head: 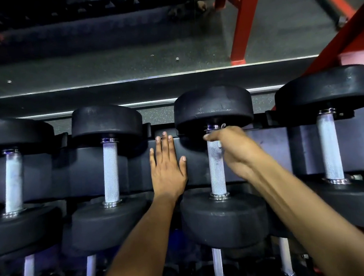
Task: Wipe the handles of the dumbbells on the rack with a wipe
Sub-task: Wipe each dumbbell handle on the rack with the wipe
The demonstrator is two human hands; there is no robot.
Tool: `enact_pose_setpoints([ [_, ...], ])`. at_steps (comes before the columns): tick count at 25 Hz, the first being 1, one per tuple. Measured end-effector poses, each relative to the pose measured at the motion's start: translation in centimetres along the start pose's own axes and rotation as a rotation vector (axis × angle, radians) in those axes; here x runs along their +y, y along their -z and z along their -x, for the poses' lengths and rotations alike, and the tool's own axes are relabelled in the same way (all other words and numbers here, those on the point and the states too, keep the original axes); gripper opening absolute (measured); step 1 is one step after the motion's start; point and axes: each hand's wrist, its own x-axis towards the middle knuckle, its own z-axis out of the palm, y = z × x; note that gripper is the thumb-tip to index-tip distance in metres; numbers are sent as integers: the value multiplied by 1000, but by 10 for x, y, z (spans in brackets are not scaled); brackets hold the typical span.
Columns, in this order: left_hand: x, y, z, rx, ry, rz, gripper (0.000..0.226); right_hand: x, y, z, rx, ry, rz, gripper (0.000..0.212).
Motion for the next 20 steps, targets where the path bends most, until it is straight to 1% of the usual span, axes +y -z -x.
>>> enact_pose_setpoints([
  [1, 0, 0, 0, -2, -2, 4, 65, 0, -4, -2, -9, -27, 27, 17],
  [2, 1, 0, 1, 0, -3, 2, 65, -1, -6, -3, -41, -76, -23, 17],
  [3, 1, 1, 1, 5, -5, -4, 65, -4, -6, -7, -59, -108, -129, 18],
  [4, 1, 1, 1, 8, -6, -6, 65, -4, -5, -11, -30, -122, -167, 18],
  [5, 1, 1, 1, 9, -7, -3, 65, 0, -7, -14, 43, -94, -122, 18],
  [6, 0, 0, 0, 12, -7, -1, 65, 6, -14, -12, 133, -39, -47, 14],
  [7, -1, -1, 0, 13, -8, -1, 65, 10, -26, -6, 191, 31, 32, 14],
  [9, -1, -1, 0, -1, -10, -2, 65, 20, -41, 0, 238, 65, 170, 60],
  [10, -1, -2, 1, 0, -9, 0, 65, 21, -37, -9, 213, 62, 137, 66],
  [11, 0, -1, 1, 10, -5, 1, 65, 16, -32, -19, 215, 15, 51, 50],
  [12, 0, -1, 1, 13, 0, 2, 65, 9, -26, -26, 181, -37, -44, 23],
  [13, 0, -1, 1, 8, 1, 2, 65, 2, -20, -21, 132, -84, -109, 10],
  [15, -1, -1, 1, 19, -11, -5, 65, 5, -22, -12, 184, -33, -45, 13],
  [16, -2, -2, 0, 26, -11, -4, 64, 10, -30, -9, 218, 13, 42, 30],
  [17, -2, -3, -1, 24, -12, -1, 64, 13, -39, -2, 246, 23, 124, 53],
  [18, -2, -3, 0, 16, -12, 2, 64, 15, -44, 2, 251, 26, 150, 67],
  [19, -1, -2, 2, 18, -10, 1, 64, 16, -43, 0, 251, 18, 133, 63],
  [20, -1, -2, 2, 29, -10, -4, 64, 10, -38, -4, 240, 7, 37, 41],
])
